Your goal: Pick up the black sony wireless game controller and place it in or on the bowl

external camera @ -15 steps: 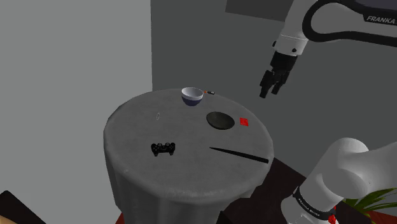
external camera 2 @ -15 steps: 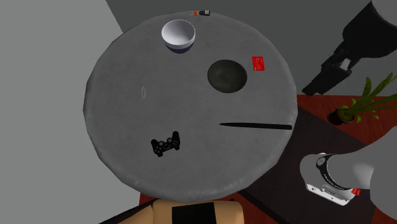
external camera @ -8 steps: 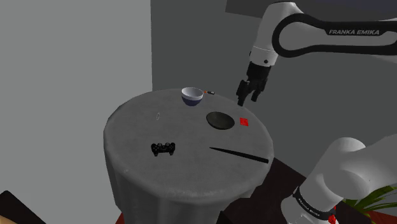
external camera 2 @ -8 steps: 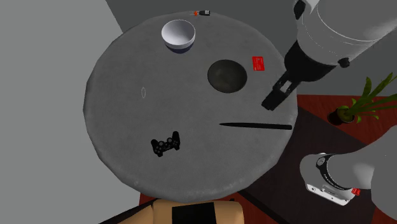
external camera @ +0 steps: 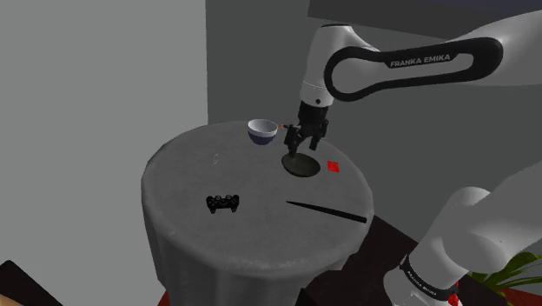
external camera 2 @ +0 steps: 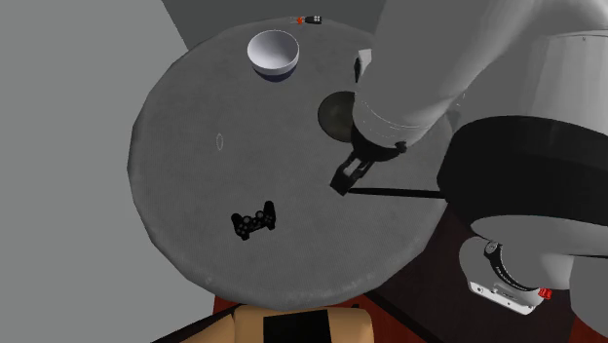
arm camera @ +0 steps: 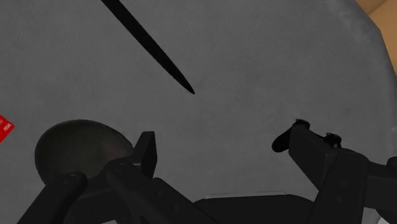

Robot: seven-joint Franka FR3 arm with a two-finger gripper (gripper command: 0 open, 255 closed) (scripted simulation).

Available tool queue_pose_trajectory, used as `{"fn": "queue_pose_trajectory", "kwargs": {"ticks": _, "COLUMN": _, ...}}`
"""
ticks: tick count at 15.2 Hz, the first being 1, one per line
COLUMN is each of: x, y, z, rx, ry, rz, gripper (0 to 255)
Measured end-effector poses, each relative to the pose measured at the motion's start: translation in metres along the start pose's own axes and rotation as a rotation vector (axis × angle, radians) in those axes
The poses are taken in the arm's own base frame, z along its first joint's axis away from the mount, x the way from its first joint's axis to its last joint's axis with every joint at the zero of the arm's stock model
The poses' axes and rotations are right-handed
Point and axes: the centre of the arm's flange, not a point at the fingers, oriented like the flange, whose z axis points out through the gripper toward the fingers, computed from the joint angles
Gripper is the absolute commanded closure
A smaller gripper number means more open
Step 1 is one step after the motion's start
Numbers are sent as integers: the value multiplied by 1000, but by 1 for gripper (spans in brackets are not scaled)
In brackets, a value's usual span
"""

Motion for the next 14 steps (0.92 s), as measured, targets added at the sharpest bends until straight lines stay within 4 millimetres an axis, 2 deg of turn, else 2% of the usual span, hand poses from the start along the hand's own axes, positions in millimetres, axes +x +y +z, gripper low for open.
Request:
{"fn": "queue_pose_trajectory", "kwargs": {"ticks": 8, "x": 53, "y": -67, "z": 57, "rx": -14, "ry": -2, "rz": -7, "gripper": 0}}
{"fn": "queue_pose_trajectory", "kwargs": {"ticks": 14, "x": 93, "y": -125, "z": 99, "rx": -24, "ry": -3, "rz": -13, "gripper": 0}}
